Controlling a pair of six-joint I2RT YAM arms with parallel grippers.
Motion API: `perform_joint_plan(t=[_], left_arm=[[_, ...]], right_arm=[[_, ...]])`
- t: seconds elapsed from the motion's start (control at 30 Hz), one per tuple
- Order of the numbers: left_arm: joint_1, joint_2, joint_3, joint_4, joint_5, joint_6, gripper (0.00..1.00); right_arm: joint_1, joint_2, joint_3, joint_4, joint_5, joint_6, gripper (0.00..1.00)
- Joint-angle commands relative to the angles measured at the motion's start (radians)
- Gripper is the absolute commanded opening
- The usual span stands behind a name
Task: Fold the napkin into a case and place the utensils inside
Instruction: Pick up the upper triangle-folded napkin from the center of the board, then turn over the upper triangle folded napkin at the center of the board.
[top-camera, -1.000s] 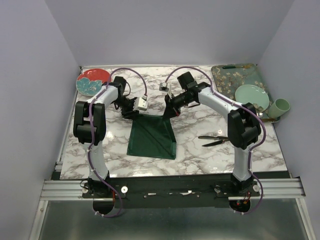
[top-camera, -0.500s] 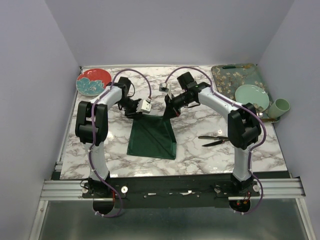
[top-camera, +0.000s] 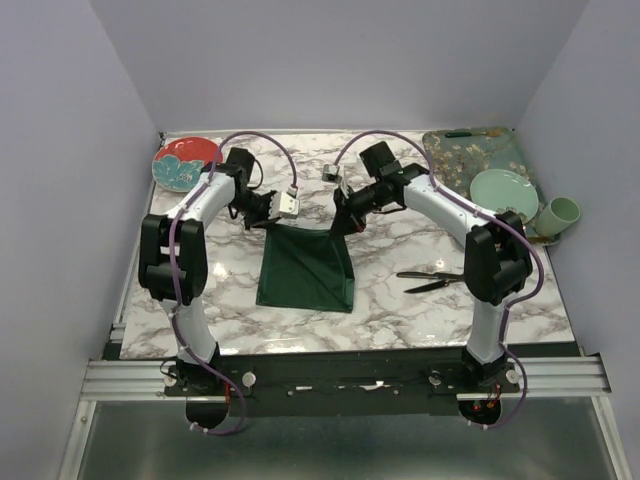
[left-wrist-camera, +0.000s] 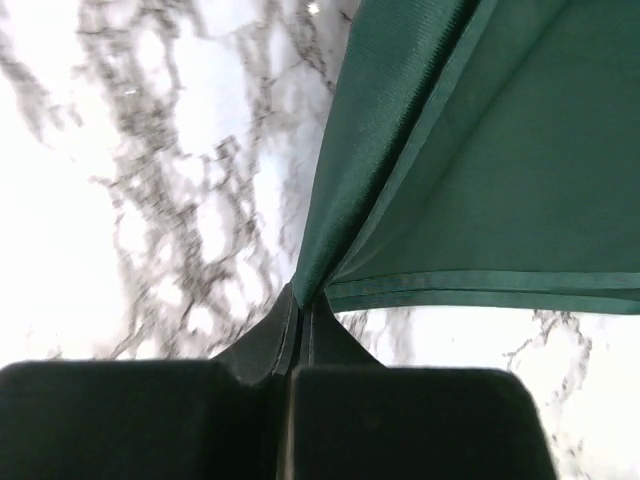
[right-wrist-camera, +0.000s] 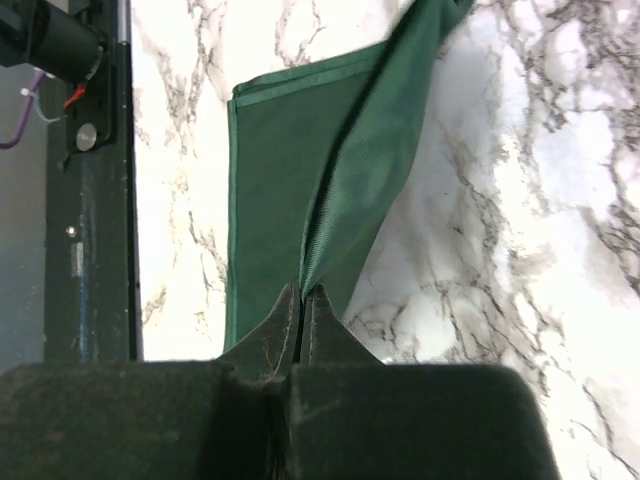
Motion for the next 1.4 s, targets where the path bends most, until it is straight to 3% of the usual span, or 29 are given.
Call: perform_joint_plan(t=[0.0, 0.23, 0.43, 0.63, 0.83, 0.93, 0.97, 1.17, 1.37], left_arm=[[0.007, -0.116, 0.014, -0.004, 0.016, -0.186, 0.00], [0.006, -0.211, 0.005, -0.004, -0.052, -0.347, 0.00], [0.007, -0.229, 0.037, 0.008, -0.134, -0.447, 0.00], [0.007, -0.167, 0.237, 0.094, -0.252, -0.567, 0.00], [0.006, -0.154, 0.372, 0.176, -0.326, -0.564, 0.00], [0.004, -0.186, 0.292, 0.255, -0.366, -0.571, 0.00], [0.003, -0.221, 0.196, 0.316, -0.374, -0.570, 0.00], [-0.049, -0.395, -0.285, 0.531, -0.415, -0.519, 0.00], [-0.103, -0.521, -0.557, 0.560, -0.415, -0.535, 0.00]], right_arm=[[-0.030, -0.048, -0.006, 0.002, 0.048, -0.057, 0.01], [-0.047, -0.079, -0.014, 0.005, 0.083, -0.134, 0.01], [-0.076, -0.068, 0.083, 0.016, 0.118, -0.180, 0.01], [-0.102, -0.028, 0.292, 0.017, 0.155, -0.251, 0.01], [-0.124, 0.043, 0.477, 0.017, 0.181, -0.376, 0.01], [-0.126, 0.044, 0.468, 0.061, 0.181, -0.461, 0.00], [-0.124, 0.040, 0.436, 0.085, 0.178, -0.476, 0.01], [-0.055, -0.054, 0.077, 0.190, 0.189, -0.628, 0.01], [0.040, -0.163, -0.267, 0.220, 0.212, -0.691, 0.01]])
